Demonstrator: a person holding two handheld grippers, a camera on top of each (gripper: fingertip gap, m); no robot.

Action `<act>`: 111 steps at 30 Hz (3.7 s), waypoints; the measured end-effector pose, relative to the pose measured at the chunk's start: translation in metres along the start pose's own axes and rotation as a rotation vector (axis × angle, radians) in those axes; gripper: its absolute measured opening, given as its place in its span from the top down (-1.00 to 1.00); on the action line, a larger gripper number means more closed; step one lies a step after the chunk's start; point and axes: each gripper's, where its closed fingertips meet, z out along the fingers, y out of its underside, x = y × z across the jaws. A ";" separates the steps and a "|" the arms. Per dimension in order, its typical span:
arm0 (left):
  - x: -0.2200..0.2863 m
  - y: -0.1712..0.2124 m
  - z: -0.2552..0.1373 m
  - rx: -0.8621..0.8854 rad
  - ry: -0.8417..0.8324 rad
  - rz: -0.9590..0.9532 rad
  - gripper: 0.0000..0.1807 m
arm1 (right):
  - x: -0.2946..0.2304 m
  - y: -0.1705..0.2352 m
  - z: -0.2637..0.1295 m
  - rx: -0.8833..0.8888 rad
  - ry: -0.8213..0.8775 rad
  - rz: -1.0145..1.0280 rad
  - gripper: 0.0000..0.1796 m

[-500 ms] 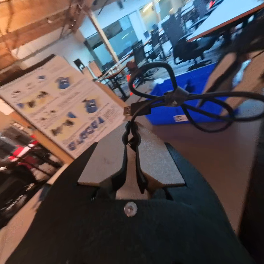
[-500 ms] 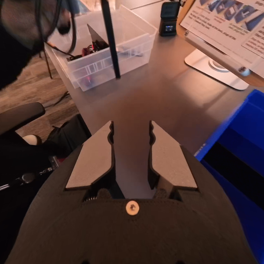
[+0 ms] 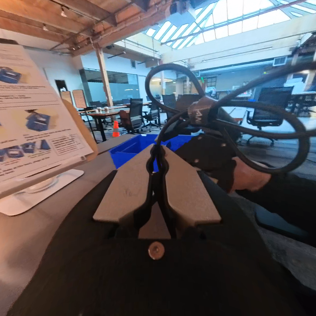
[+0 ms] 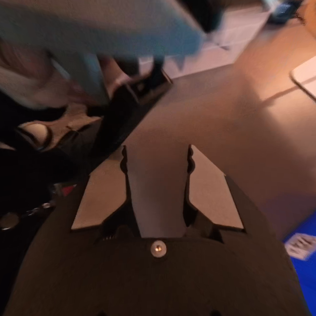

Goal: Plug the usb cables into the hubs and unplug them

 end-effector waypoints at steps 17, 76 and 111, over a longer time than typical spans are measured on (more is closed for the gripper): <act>-0.015 0.016 0.002 -0.086 -0.015 -0.065 0.98 | 0.004 -0.037 -0.016 0.354 -0.152 0.165 0.91; -0.221 0.143 -0.211 -0.991 -0.716 0.022 0.56 | 0.247 0.046 -0.017 -0.749 0.893 -0.030 0.90; -0.229 0.138 -0.284 -1.385 -0.172 0.406 0.46 | 0.099 0.012 0.010 -0.039 -0.031 0.423 0.38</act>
